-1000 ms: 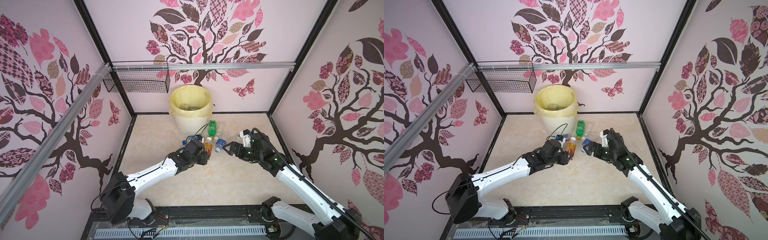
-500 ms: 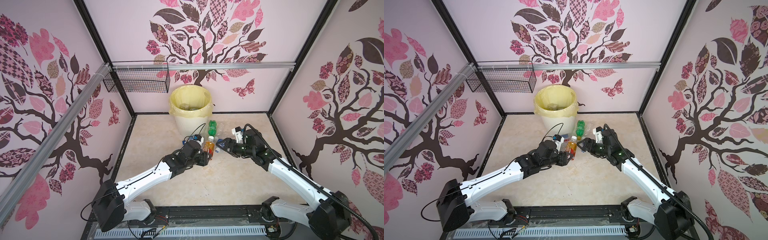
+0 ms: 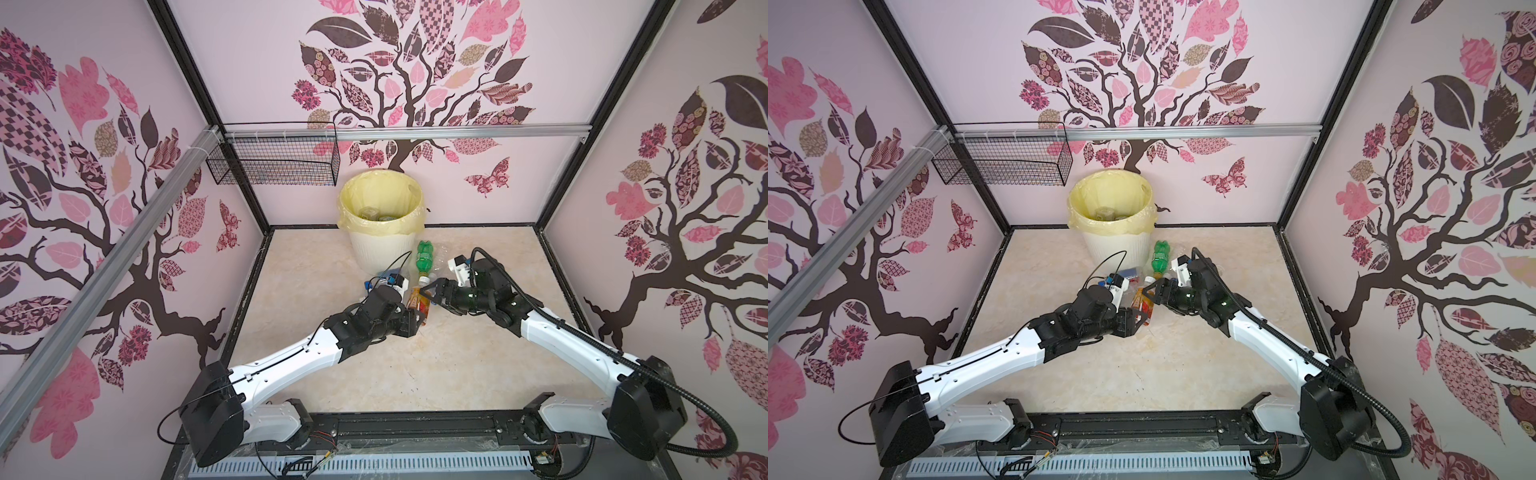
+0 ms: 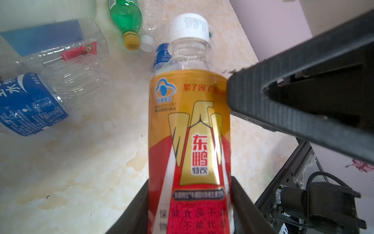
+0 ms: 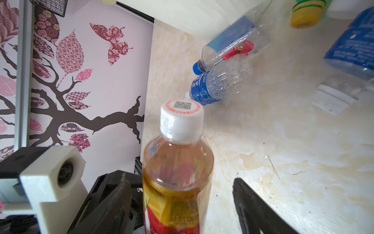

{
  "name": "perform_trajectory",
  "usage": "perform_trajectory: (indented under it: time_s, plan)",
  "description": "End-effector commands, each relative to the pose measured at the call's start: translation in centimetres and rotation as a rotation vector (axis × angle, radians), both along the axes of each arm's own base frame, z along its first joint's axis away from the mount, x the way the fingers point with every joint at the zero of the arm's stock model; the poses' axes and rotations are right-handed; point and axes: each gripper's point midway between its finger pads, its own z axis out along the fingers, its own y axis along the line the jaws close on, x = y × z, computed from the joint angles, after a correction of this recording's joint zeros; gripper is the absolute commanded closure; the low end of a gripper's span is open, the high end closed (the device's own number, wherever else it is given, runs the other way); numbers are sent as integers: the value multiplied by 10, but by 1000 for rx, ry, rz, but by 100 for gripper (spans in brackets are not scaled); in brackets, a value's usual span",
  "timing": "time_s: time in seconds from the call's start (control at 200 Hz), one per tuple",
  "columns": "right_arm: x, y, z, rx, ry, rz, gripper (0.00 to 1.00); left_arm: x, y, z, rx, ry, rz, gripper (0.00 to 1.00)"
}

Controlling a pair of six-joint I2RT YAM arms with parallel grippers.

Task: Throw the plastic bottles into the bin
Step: 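Lift the red-gold bottle toward the right gripper while the right approaches, then grasp the red-gold bottle's neck with the right gripper while the left holds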

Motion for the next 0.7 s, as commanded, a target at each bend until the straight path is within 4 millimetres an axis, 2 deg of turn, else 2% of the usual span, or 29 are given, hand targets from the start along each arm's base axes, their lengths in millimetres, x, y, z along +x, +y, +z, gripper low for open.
perform_trajectory:
  time_s: [0.0,0.345,0.695]
  plan:
    - [8,12,11,15,-26,12,21,-4,0,7,-34,-13,-4,54]
    - [8,19,-2,15,2,28,31,-5,-2,5,-42,-6,-6,52]
    - [8,23,-3,18,5,44,27,-7,-4,3,-49,4,-8,51]
